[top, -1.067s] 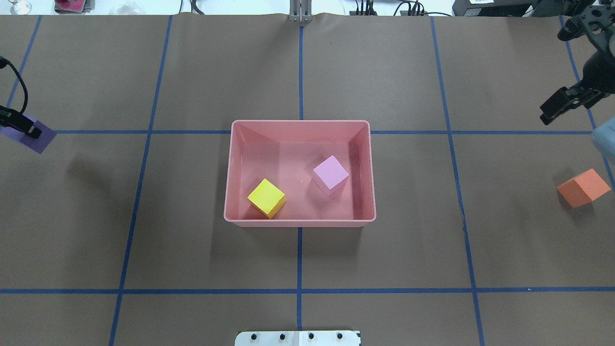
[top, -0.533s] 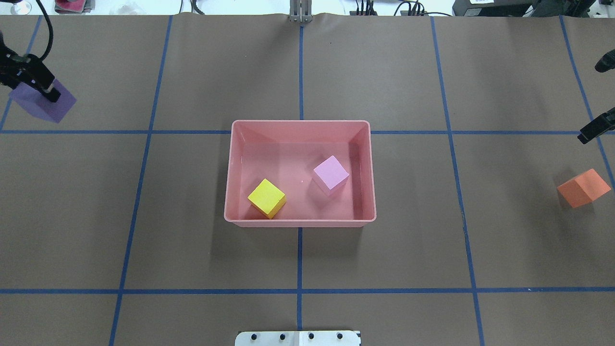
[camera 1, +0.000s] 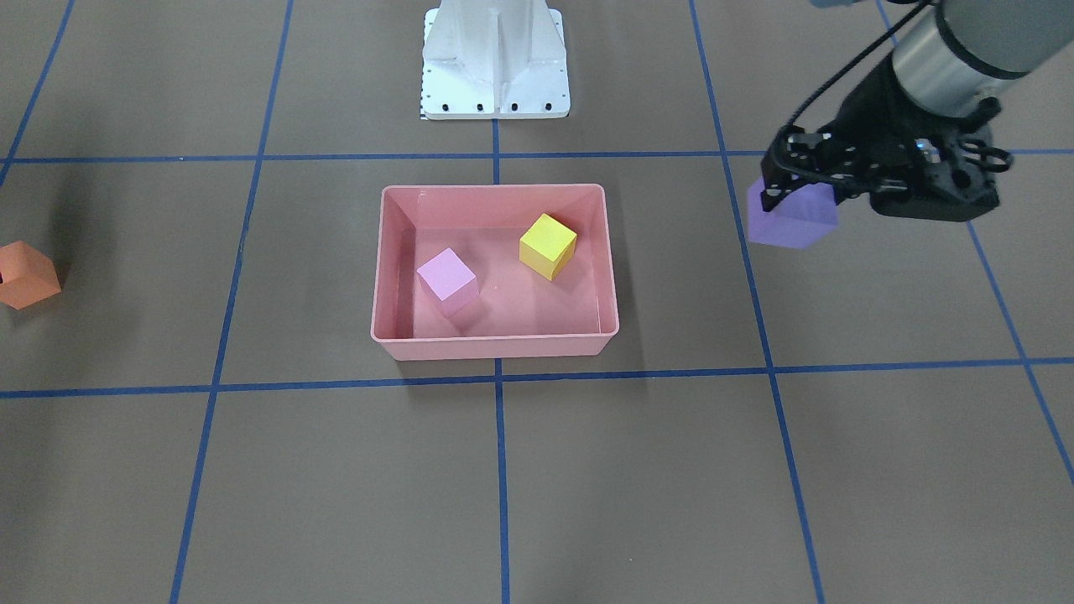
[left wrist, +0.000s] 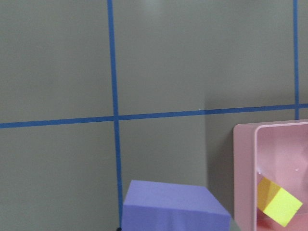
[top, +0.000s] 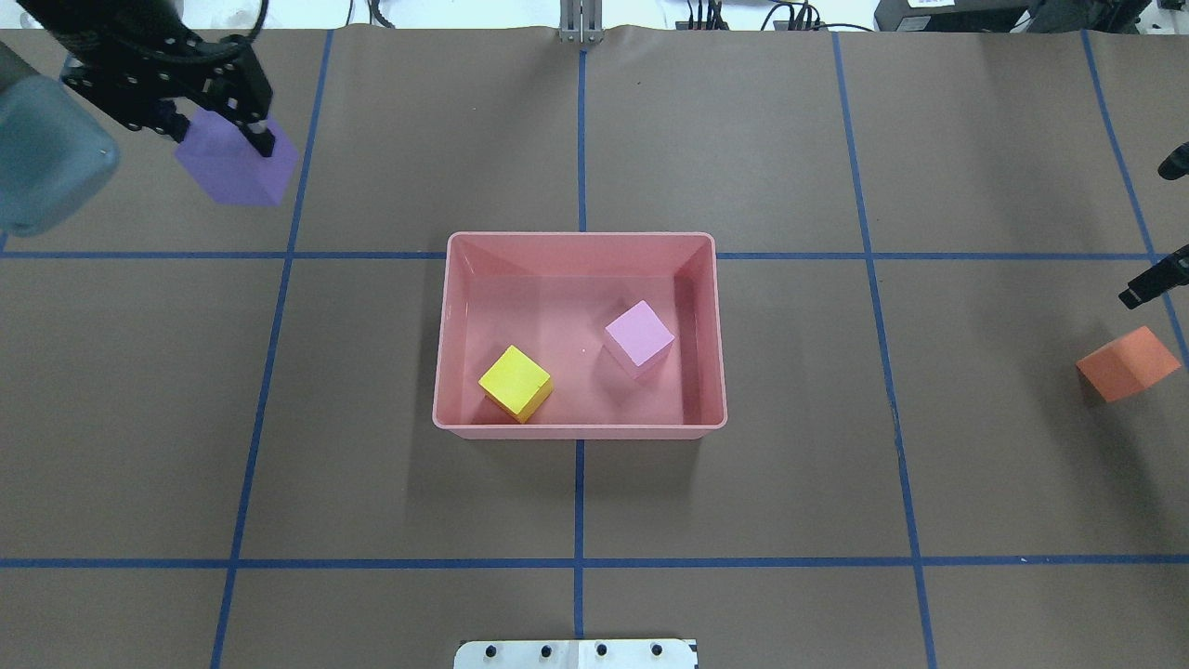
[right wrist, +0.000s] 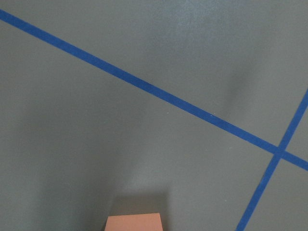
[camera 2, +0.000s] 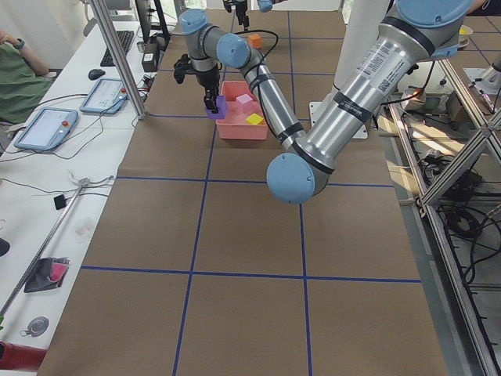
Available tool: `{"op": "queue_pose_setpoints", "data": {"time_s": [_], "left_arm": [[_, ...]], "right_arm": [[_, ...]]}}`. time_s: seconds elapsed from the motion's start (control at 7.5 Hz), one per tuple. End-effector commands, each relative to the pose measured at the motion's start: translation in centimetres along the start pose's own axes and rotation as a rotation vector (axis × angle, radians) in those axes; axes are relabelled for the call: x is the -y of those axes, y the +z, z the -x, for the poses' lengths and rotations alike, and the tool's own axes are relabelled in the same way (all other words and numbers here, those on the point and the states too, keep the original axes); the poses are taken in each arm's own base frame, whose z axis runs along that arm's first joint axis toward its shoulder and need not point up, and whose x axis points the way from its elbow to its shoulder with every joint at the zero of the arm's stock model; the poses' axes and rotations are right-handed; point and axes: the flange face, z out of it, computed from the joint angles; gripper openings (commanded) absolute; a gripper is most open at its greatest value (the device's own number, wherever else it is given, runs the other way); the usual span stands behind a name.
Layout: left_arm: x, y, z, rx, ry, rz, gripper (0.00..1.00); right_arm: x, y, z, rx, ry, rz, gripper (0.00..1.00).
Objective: Place blocks into pink bin with both arms
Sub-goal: 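Lift the purple cube with the left gripper and carry it over the bin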
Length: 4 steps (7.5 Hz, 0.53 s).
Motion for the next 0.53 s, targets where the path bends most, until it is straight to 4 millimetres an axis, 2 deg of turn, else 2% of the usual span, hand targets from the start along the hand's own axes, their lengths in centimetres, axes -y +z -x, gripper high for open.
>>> {"op": "queue_pose_setpoints", "data": {"time_s": [0.0,0.13,0.4], "left_arm": [[-2.8,1.0,-9.1,-0.023,-0.063,0.012,0.00],[-3.7,1.7,-11.3,-0.024,-0.078,0.021,0.00],[-3.9,1.5,-12.1,-0.029,-0.082,0.021,0.00]], "right_arm": [[-1.9,1.7,-0.1,0.014,0.007,0.035,0.99],[-1.8,2.6,0.6,0.011,-0.007,0.053,0.99],[-1.6,4.2,2.4,0.020,0.005,0.084,0.99]]}}
